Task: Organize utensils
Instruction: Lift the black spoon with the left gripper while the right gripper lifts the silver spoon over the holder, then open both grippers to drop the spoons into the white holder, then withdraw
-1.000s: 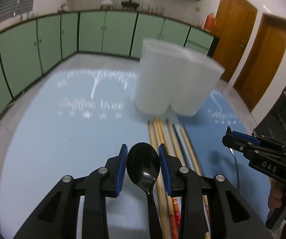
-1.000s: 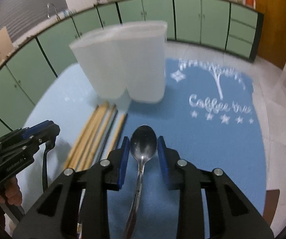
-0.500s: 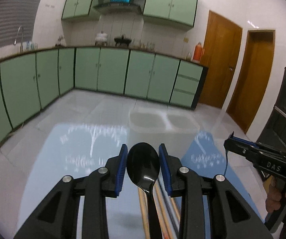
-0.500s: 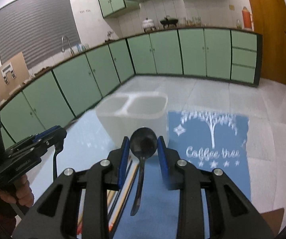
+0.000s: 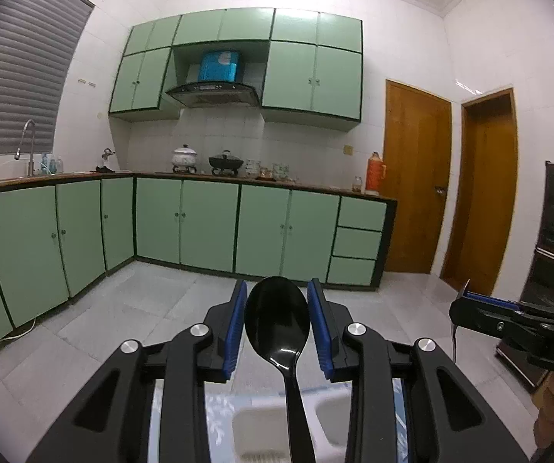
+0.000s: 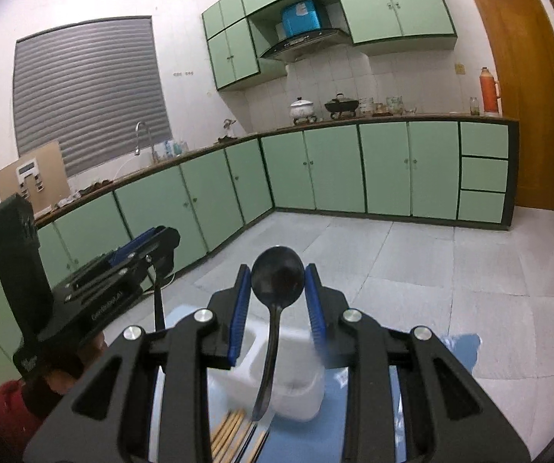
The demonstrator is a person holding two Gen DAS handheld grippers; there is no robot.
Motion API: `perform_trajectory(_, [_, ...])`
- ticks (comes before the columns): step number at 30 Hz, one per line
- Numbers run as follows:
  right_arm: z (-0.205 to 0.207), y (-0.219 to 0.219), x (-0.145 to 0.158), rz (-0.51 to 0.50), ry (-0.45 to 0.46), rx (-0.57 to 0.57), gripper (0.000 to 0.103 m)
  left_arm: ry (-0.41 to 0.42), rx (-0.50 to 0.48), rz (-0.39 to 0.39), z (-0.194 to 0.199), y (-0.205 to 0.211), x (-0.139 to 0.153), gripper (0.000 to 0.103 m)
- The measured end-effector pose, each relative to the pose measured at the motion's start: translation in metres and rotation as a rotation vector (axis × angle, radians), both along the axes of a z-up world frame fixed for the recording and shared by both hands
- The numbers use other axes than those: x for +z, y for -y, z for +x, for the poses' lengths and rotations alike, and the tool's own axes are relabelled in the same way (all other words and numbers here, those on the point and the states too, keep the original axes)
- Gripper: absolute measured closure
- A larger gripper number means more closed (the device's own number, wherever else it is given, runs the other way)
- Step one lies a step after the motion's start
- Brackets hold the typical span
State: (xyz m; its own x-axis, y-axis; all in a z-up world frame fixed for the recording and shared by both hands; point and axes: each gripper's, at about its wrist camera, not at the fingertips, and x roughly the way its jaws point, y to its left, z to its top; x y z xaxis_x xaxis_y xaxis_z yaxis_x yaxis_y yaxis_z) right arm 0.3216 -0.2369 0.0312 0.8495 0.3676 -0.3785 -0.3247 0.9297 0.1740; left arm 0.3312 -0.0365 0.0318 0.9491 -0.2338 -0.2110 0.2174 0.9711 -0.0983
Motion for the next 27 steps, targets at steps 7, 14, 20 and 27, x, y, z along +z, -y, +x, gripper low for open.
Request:
perform_trajectory(7, [0.050, -0.008, -0.030, -0.038, 0.002, -0.045, 0.076, -0.017, 0.020, 0.006, 0.039, 0.005, -0.026, 0.071])
perform_trajectory(14, [0.062, -0.017, -0.074, -0.038, -0.080, -0.020, 0.075, -0.075, 0.018, 0.005, 0.049, 0.001, -0.058, 0.070])
perform_trajectory(20, [0.050, -0.022, -0.088, -0.043, -0.113, -0.005, 0.072, -0.105, 0.023, -0.005, 0.037, -0.008, -0.067, 0.065])
perform_trajectory(27, [0.017, -0.012, -0.079, -0.021, -0.101, -0.046, 0.055, -0.123, 0.047, -0.004, 0.008, -0.019, -0.059, 0.054])
